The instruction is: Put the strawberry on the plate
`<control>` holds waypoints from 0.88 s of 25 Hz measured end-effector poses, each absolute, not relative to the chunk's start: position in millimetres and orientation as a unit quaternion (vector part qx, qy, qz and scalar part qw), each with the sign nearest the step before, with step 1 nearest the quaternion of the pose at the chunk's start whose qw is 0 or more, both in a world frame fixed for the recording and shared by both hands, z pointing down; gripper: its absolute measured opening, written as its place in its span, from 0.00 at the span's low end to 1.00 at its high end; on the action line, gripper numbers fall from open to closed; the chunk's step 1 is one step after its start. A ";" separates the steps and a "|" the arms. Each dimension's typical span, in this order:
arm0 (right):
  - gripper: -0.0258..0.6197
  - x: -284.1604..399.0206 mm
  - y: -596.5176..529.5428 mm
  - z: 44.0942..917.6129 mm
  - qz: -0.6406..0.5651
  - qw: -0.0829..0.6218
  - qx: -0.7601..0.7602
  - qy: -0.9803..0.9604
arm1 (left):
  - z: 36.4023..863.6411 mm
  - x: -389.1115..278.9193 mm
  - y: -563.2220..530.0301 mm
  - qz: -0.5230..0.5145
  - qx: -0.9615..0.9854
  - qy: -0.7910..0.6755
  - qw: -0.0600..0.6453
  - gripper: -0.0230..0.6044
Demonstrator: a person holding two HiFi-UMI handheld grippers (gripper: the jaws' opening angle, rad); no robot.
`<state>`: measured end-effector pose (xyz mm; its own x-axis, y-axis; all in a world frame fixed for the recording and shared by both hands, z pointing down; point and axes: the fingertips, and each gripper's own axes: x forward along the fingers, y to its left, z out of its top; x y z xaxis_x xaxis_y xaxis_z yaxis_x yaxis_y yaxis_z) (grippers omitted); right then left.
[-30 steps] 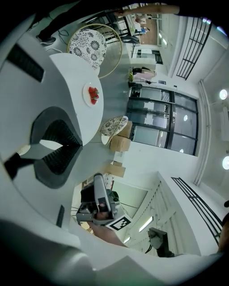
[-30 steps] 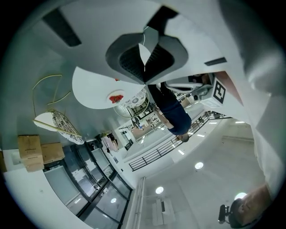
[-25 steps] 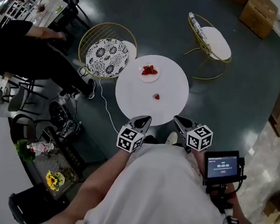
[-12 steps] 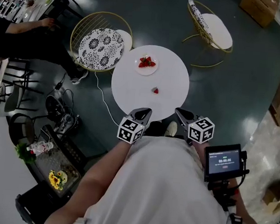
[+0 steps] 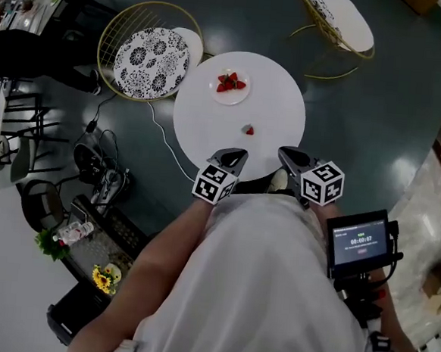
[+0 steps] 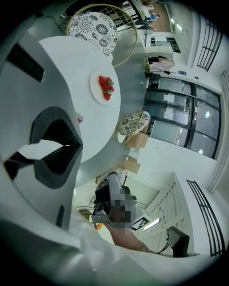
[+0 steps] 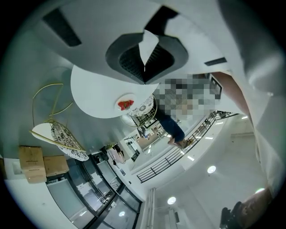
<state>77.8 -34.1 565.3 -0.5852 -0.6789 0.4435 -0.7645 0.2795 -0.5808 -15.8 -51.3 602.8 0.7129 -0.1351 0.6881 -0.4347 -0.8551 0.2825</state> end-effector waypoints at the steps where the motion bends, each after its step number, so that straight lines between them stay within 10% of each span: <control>1: 0.05 76.1 -39.7 572.0 0.398 0.052 0.451 -0.797 | 612.3 -16.9 -56.6 0.348 0.897 -0.157 0.224 0.05; 22: 0.05 76.9 -47.3 587.4 0.455 0.026 0.472 -0.755 | 654.9 -10.4 -82.5 0.465 0.864 -0.095 0.167 0.05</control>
<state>76.9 -47.3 587.4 -0.5528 -0.6893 0.4682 -0.7360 0.1404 -0.6623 -10.4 -82.5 654.9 0.5488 -0.0090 0.8359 -0.3191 -0.9265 0.1995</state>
